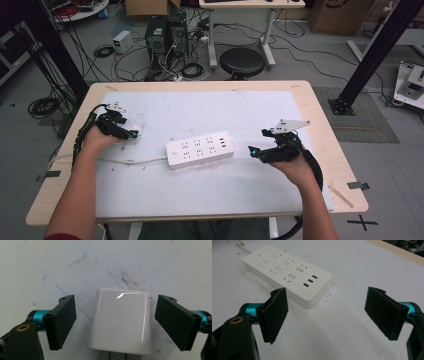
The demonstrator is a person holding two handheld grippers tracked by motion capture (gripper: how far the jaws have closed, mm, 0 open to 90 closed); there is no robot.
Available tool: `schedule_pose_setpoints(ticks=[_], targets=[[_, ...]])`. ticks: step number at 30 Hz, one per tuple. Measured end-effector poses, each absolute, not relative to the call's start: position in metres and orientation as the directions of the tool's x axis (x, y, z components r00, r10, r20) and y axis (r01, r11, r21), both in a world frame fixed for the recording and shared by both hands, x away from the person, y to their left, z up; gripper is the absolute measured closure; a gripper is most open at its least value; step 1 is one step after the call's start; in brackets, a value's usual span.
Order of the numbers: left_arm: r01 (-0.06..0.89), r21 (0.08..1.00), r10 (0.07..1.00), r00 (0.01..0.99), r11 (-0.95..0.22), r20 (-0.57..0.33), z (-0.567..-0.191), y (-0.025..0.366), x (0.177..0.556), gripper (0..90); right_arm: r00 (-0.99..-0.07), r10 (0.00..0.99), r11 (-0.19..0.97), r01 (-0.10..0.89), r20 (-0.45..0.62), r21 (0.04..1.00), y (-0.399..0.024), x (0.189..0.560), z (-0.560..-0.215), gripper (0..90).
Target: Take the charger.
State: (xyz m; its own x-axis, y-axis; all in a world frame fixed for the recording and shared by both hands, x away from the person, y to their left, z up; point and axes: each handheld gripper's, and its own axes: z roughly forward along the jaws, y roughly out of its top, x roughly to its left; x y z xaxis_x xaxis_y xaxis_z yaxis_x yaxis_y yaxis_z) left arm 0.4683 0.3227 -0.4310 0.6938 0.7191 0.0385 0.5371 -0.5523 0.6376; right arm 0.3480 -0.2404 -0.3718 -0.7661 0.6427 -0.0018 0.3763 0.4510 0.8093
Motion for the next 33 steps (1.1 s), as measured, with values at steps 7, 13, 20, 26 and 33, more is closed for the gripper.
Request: schedule_pose_setpoints(ticks=[7,13,20,26,33], targets=[[0.548,0.628,0.716,0.698,-0.552,0.020,-0.432,0.326,0.467,27.8,-0.767,0.642,0.449,0.376,0.000,0.811,-0.240,0.348,-0.372,19.4],[0.554,0.619,0.712,0.702,-0.556,0.011,-0.434,0.325,0.467,32.9,-0.767,0.641,0.448,0.374,-0.001,0.812,-0.240,0.348,-0.372,19.4],[0.549,0.622,0.703,0.711,-0.559,0.005,-0.433,0.325,0.466,37.7,-0.769,0.640,0.447,0.373,0.001,0.813,-0.241,0.349,-0.372,19.4],[0.558,0.620,0.708,0.706,-0.551,-0.007,-0.433,0.326,0.465,42.3,-0.771,0.636,0.450,0.368,-0.003,0.813,-0.240,0.349,-0.371,19.4],[0.503,0.651,0.689,0.724,-0.569,0.043,-0.412,0.320,0.452,42.4,-0.773,0.634,0.452,0.373,0.002,0.810,-0.240,0.349,-0.369,19.4]])
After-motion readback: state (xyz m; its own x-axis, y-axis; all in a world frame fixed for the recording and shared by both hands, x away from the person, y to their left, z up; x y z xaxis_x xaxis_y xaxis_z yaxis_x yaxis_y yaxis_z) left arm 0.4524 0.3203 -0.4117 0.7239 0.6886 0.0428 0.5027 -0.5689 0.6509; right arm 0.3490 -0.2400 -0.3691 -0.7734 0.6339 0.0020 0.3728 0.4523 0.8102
